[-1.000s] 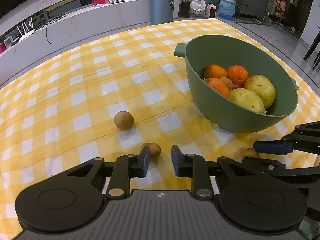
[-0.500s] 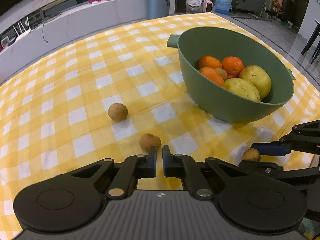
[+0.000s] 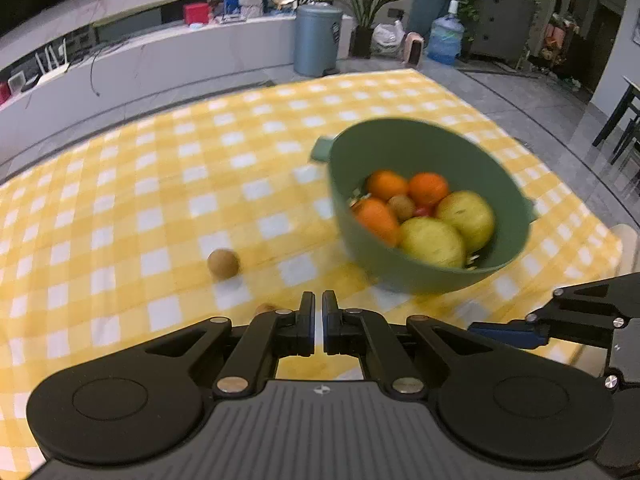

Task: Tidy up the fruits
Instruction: 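Lift both kiwis and carry them over the green colander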

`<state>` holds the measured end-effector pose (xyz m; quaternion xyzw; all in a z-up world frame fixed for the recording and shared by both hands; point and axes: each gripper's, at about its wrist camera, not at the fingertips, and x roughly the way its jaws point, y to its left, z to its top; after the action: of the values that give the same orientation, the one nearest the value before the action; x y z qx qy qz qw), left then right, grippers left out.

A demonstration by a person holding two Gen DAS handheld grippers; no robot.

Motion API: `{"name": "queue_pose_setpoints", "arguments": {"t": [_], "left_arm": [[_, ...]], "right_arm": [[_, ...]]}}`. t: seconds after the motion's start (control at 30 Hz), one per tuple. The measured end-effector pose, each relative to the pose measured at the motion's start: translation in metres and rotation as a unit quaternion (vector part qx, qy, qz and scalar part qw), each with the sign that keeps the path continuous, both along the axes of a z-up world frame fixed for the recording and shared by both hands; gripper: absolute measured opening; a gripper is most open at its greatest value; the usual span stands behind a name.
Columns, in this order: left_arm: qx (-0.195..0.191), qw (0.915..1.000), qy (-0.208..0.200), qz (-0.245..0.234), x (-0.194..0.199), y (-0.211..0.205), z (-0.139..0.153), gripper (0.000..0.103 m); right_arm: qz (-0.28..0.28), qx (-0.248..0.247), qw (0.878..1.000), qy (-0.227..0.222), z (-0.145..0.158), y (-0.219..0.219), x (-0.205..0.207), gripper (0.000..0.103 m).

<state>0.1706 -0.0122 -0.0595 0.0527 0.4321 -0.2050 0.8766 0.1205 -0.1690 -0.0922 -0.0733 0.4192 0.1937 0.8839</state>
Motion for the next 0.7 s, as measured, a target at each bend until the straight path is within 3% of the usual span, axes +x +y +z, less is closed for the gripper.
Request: {"name": "queue_pose_setpoints", "arguments": {"t": [0.23, 0.37, 0.7], "left_arm": [[0.001, 0.9994, -0.021, -0.028, -0.006, -0.03, 0.024, 0.003], [0.006, 0.9989, -0.023, -0.041, -0.002, -0.045, 0.029, 0.003], [0.024, 0.9961, -0.024, -0.082, 0.008, -0.072, 0.033, 0.003]], "right_arm": [[0.032, -0.013, 0.998, -0.048, 0.03, -0.014, -0.008, 0.022], [0.019, -0.03, 0.997, -0.066, 0.041, -0.028, 0.003, 0.023], [-0.032, -0.041, 0.998, -0.043, 0.04, -0.058, 0.03, 0.023]]}}
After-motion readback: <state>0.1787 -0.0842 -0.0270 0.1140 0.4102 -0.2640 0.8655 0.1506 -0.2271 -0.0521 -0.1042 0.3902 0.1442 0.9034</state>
